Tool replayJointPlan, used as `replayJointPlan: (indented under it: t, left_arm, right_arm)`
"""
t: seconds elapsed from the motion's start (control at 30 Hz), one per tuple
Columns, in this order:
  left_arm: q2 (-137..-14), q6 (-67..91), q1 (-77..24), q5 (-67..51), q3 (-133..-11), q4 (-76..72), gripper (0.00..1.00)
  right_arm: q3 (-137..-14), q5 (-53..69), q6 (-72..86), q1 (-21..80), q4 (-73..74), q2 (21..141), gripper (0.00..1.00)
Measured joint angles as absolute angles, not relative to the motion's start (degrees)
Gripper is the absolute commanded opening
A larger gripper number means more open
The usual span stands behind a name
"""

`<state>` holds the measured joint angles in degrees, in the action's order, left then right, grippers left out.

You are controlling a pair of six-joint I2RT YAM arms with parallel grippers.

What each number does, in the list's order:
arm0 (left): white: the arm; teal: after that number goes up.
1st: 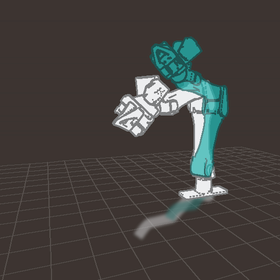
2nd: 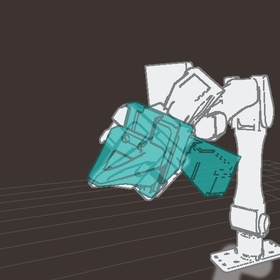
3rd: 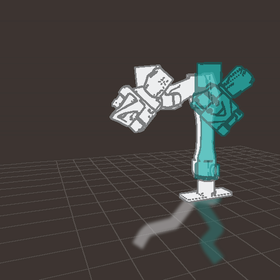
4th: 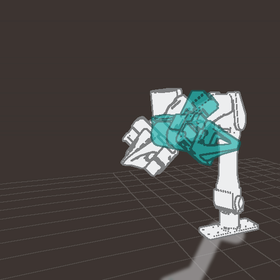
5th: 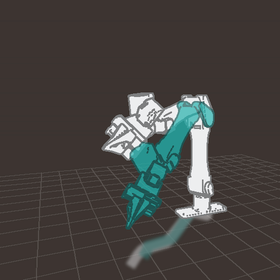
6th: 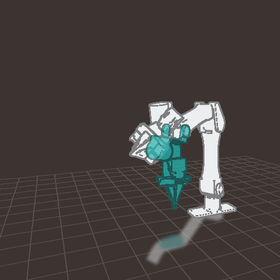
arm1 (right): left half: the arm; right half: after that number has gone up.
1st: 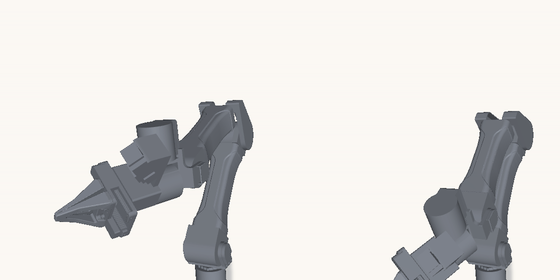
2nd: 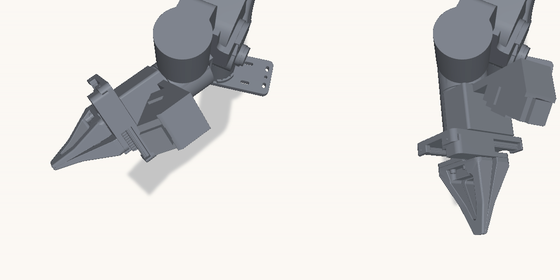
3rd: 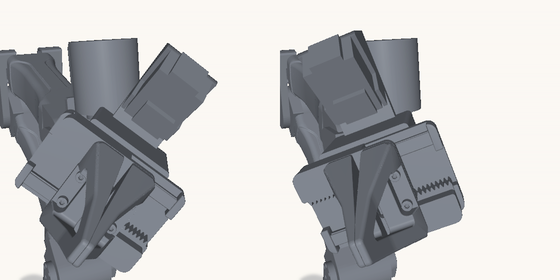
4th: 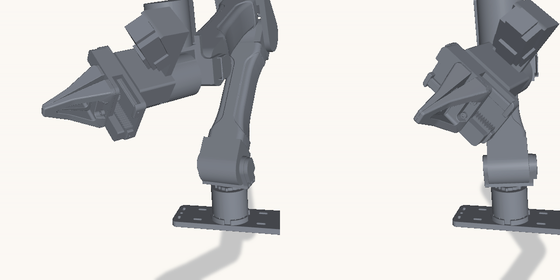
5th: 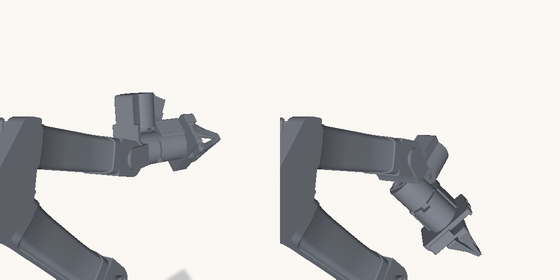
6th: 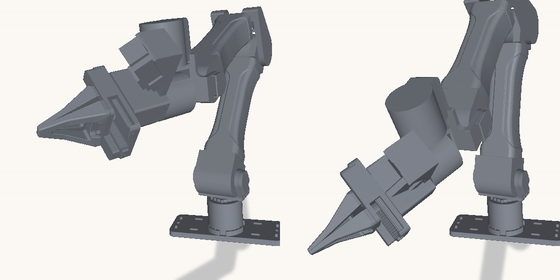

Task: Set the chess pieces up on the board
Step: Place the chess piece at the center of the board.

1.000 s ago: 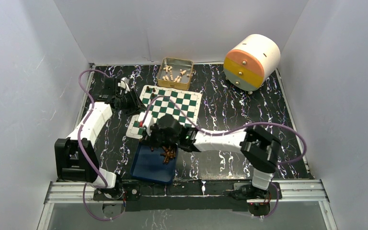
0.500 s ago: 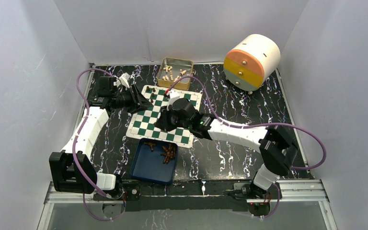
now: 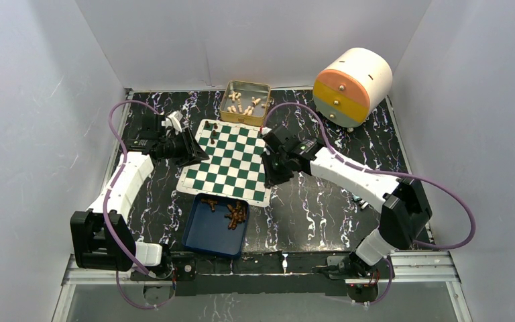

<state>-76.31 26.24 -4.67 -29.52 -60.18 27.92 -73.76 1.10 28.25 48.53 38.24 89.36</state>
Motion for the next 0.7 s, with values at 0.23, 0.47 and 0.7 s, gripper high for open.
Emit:
replayJointPlan:
  t: [0.23,0.47,0.7]
  left_arm:
    - [-76.3,25.1,-4.7,-27.7,-59.6,28.4,0.40]
    - [-76.0,24.9,-4.7,-27.4,-59.6,28.4,0.41]
    - [-75.2,24.8,-4.7,-26.8,-59.6,28.5,0.41]
  right_arm:
    - [-73.6,3.5,25.8,48.6,52.7,91.0,0.13]
    - [-72.8,4.1,23.7,48.5,57.2,99.8,0.17]
    - [-72.1,5.3,21.8,48.3,57.3,102.7,0.20]
